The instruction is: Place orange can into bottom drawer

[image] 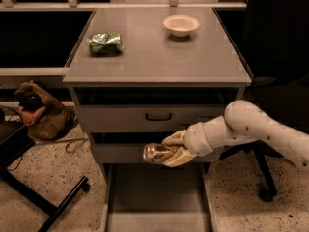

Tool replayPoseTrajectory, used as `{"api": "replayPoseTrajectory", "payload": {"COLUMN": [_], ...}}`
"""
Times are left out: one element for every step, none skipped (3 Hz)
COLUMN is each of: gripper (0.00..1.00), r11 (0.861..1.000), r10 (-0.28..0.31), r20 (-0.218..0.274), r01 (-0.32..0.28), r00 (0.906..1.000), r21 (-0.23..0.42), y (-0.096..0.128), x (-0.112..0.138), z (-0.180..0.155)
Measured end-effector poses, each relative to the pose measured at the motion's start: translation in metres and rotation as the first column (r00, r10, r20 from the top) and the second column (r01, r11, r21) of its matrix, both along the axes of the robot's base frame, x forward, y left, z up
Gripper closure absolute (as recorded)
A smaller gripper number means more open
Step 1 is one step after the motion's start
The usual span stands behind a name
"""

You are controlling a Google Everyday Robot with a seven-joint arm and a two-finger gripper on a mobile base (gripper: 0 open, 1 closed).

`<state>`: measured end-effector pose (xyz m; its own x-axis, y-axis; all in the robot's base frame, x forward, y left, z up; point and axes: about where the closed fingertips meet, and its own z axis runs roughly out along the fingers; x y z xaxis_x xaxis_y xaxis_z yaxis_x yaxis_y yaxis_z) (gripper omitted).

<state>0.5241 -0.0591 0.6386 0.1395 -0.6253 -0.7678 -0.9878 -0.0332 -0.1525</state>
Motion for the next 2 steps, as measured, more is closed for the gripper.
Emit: {"api": "replayPoseTrajectory", "payload": {"gripper": [1.0, 1.0], "r11": [0.998, 0.995], "r10": [-0.021, -0.062], "r20": [-0.006, -0.004], "r01": [0.021, 0.062], "r00": [0.9998, 0.9981], "r21": [0.059, 0.074], "y": [0.019, 0.034], "x": [-0.007, -0.01], "z": [-0.069, -0.116]}}
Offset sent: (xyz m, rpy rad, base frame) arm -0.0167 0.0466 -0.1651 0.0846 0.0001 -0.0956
